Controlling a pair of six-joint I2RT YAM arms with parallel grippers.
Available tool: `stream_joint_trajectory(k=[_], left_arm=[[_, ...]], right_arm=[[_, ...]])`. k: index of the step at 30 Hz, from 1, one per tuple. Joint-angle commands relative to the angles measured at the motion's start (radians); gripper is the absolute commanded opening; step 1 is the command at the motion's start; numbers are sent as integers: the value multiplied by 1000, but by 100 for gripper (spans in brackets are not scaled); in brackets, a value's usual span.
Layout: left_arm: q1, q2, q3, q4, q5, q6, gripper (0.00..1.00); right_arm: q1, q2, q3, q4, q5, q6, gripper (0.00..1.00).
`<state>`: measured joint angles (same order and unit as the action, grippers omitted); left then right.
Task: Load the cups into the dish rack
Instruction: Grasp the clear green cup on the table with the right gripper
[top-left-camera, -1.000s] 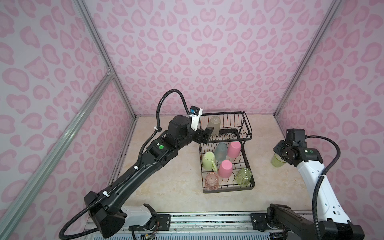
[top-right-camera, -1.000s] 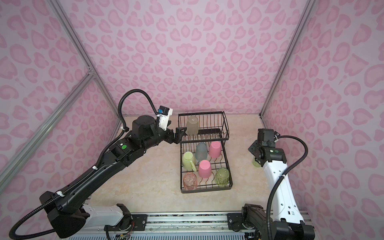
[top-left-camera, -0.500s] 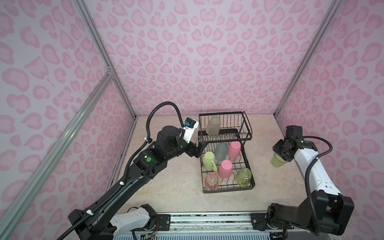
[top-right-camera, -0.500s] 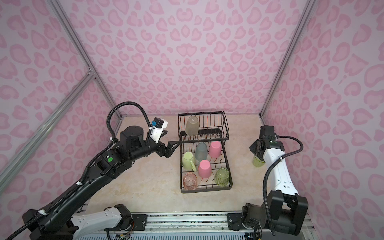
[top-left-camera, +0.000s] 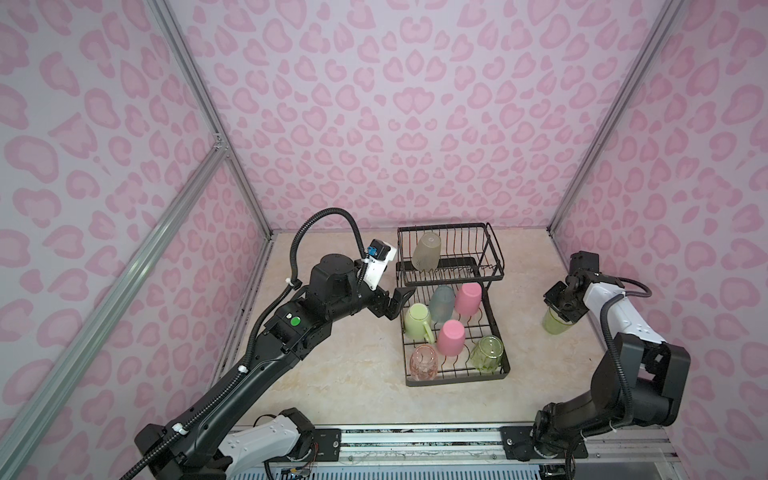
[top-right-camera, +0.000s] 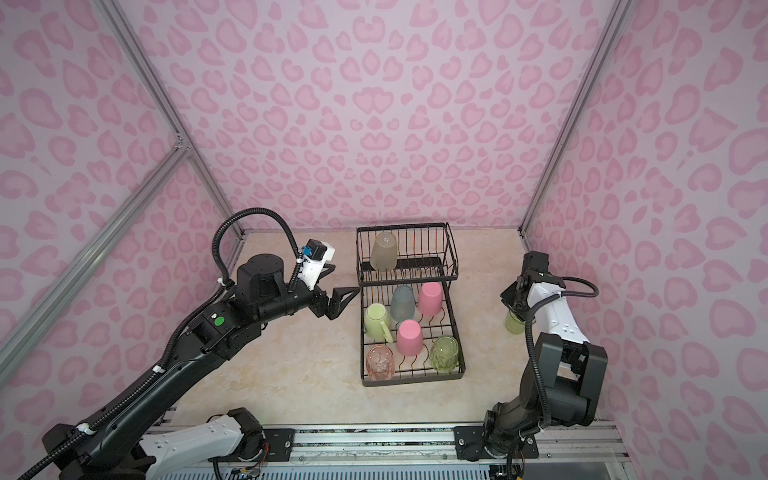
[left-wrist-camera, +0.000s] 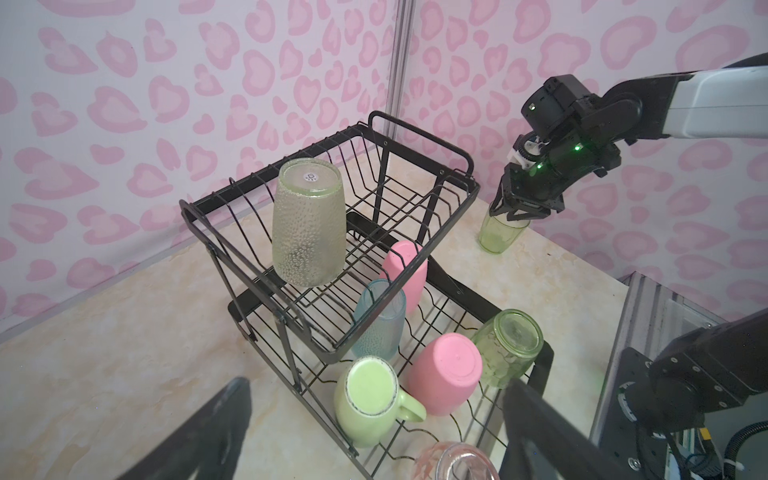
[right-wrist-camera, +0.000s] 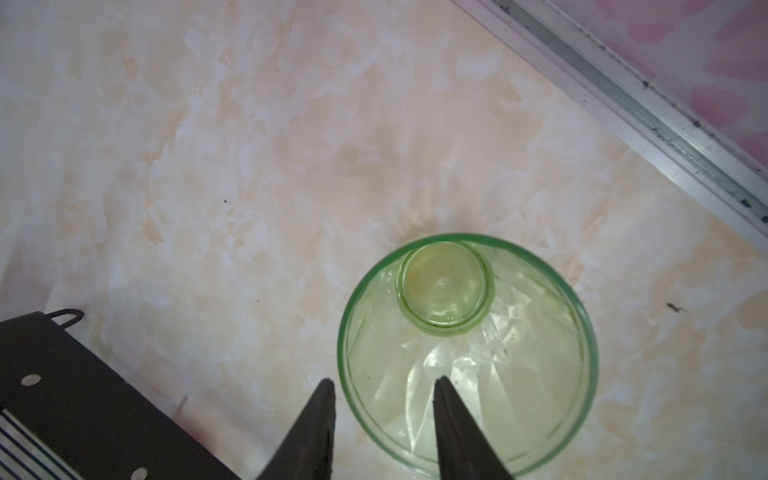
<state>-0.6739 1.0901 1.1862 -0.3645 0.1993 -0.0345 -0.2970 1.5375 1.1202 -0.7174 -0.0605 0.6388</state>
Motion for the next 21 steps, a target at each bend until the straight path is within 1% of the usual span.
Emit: stream_joint_trajectory(k=[1, 6, 12, 15, 17, 21], left_arm=[[1, 8, -3, 40, 27, -8, 96], [2, 16, -3, 40, 32, -10, 96], [7, 28, -1, 43, 35, -16, 96], [7, 37, 4, 45, 38, -22, 96], [8, 43, 8, 44, 38, -24, 96], [9, 53, 16, 40, 40, -27, 96]], right_arm=[[-5, 29, 0, 49, -13, -2, 39], [-7, 85, 6, 71, -21, -7, 37], [-13, 103, 7, 96, -28, -7, 29], [-14, 110, 12, 98, -22, -9, 22], [-17, 116, 13, 101, -25, -12, 14], [-18, 123, 22, 92, -25, -13, 5]])
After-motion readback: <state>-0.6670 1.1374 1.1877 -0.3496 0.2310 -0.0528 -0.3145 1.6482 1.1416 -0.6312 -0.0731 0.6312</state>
